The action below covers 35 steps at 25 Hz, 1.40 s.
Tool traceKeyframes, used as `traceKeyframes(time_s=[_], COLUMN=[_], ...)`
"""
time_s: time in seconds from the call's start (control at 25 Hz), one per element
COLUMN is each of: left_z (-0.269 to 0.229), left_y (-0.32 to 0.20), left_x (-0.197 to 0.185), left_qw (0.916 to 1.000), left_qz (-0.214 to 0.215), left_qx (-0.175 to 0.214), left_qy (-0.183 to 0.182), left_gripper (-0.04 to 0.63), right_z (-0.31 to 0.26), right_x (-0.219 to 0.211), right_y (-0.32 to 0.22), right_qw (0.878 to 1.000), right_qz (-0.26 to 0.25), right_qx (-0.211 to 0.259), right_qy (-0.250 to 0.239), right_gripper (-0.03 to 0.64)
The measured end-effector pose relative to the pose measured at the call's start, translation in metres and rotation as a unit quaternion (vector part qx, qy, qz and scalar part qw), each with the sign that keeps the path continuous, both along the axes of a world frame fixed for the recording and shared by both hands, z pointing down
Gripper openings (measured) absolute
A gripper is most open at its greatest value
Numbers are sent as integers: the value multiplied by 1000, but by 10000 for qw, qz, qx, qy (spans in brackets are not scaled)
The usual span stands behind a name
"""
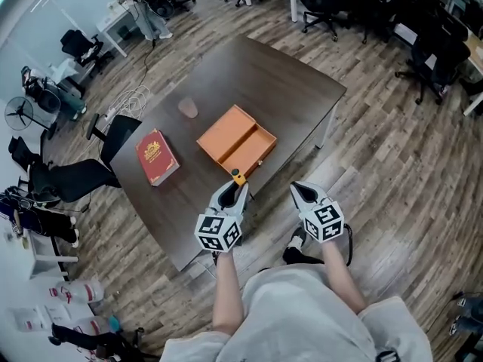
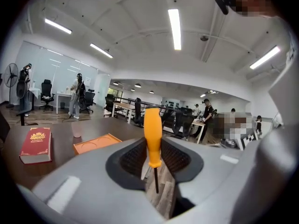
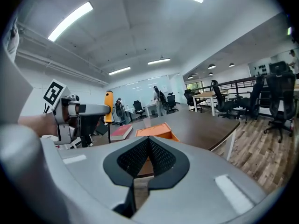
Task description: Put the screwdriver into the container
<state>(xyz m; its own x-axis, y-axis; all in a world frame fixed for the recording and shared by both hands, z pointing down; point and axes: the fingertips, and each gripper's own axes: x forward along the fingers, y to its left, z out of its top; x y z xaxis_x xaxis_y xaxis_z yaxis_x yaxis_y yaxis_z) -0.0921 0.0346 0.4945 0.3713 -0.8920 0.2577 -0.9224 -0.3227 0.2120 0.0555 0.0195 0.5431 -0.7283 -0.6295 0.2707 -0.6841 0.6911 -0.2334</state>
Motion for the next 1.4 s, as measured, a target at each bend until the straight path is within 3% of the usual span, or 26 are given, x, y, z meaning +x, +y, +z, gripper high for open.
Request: traceKeyframes(time_s=[0.48,0.68,0.92,1.4], left_z=[14,28,26,12], left_y=[-79,-92,-126,-199], left_x=[18,12,0,1], left_qw=[9999,9993,9994,9977], left_qz=[48,59,121,632], left_qx=[-109,-334,-313,-247], left_qy=[-88,-143,-125,-16], left_gripper=[153,153,153,153], right_z=[21,30,29,15], right_x=[19,16,10,-2], right_y=[-66,-82,-111,-151], right_qw=[9999,9998,9998,9988], right_qz=[-70,-36,61,377], right_qx=[-48,-183,-155,-109], right_qy=[112,95,117,310], right_gripper=[2,2,2,2])
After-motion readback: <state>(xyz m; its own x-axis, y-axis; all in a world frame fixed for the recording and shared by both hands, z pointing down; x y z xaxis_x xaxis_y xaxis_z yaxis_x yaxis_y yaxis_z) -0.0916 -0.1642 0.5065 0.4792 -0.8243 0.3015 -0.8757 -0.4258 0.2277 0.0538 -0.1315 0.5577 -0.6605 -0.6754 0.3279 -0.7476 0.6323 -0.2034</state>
